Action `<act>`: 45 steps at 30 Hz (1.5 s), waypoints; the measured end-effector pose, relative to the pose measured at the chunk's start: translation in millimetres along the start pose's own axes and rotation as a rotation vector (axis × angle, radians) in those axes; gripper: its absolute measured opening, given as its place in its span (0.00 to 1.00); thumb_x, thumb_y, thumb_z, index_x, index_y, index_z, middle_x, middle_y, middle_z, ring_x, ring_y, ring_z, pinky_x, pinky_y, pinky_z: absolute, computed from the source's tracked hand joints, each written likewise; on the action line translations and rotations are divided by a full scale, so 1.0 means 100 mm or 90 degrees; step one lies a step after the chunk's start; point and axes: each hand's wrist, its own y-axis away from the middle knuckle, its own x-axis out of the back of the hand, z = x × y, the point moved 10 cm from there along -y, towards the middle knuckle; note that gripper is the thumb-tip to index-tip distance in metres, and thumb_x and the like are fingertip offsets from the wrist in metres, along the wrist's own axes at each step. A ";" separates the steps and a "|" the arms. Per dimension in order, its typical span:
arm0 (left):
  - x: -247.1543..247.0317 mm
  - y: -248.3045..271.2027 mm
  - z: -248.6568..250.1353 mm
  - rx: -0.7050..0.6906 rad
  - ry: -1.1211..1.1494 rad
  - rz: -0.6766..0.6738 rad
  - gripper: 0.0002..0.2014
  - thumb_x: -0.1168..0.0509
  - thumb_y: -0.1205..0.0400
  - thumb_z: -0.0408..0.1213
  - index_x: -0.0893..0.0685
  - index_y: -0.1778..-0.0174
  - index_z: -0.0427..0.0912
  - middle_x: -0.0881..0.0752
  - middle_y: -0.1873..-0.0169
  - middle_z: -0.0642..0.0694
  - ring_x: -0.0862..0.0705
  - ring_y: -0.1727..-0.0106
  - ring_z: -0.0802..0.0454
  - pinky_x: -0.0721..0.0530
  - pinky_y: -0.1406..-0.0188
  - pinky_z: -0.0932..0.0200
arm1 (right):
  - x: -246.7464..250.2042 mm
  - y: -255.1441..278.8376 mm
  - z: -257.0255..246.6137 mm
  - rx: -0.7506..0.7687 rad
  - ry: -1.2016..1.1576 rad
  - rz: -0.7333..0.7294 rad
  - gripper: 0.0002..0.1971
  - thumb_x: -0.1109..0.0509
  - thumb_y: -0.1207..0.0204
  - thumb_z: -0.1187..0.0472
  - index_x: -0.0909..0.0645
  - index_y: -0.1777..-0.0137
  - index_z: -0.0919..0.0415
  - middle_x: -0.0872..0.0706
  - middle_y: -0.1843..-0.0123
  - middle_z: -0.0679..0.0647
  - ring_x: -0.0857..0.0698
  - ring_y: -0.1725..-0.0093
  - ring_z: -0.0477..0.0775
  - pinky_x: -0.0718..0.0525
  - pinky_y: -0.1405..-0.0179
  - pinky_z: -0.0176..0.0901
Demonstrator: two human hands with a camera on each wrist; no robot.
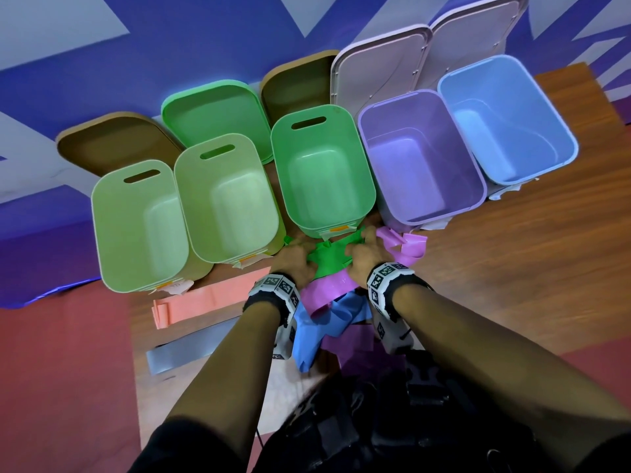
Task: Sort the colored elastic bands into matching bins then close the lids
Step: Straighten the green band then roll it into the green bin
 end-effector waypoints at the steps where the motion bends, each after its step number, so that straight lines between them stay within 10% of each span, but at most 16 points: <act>1: 0.00 0.00 0.00 0.002 0.001 0.000 0.26 0.36 0.20 0.34 0.24 0.24 0.42 0.23 0.26 0.42 0.20 0.31 0.41 0.20 0.32 0.52 | 0.00 0.00 0.01 -0.002 0.001 0.002 0.19 0.33 0.24 0.68 0.18 0.34 0.56 0.42 0.24 0.59 0.30 0.28 0.65 0.17 0.37 0.56; 15: 0.00 0.04 0.10 -0.032 -0.010 0.014 0.07 0.33 0.21 0.43 0.15 0.49 0.47 0.12 0.51 0.47 0.16 0.48 0.43 0.16 0.48 0.52 | 0.04 0.04 -0.02 0.021 0.031 -0.007 0.15 0.34 0.24 0.68 0.18 0.37 0.64 0.32 0.24 0.60 0.24 0.32 0.65 0.17 0.36 0.57; 32: 0.05 0.44 0.32 -0.088 0.051 -0.034 0.04 0.27 0.26 0.36 0.15 0.59 0.49 0.12 0.64 0.51 0.18 0.61 0.53 0.25 0.60 0.64 | 0.34 0.55 -0.20 0.023 -0.084 0.058 0.07 0.33 0.27 0.63 0.16 0.53 0.63 0.14 0.55 0.58 0.16 0.54 0.59 0.21 0.60 0.44; 45: 0.48 0.66 0.34 -0.156 0.047 0.041 0.03 0.29 0.20 0.37 0.16 0.56 0.43 0.11 0.56 0.42 0.16 0.55 0.45 0.23 0.55 0.58 | 0.46 0.73 -0.44 0.044 -0.184 0.113 0.06 0.28 0.29 0.65 0.13 0.63 0.53 0.09 0.56 0.50 0.12 0.51 0.52 0.14 0.48 0.42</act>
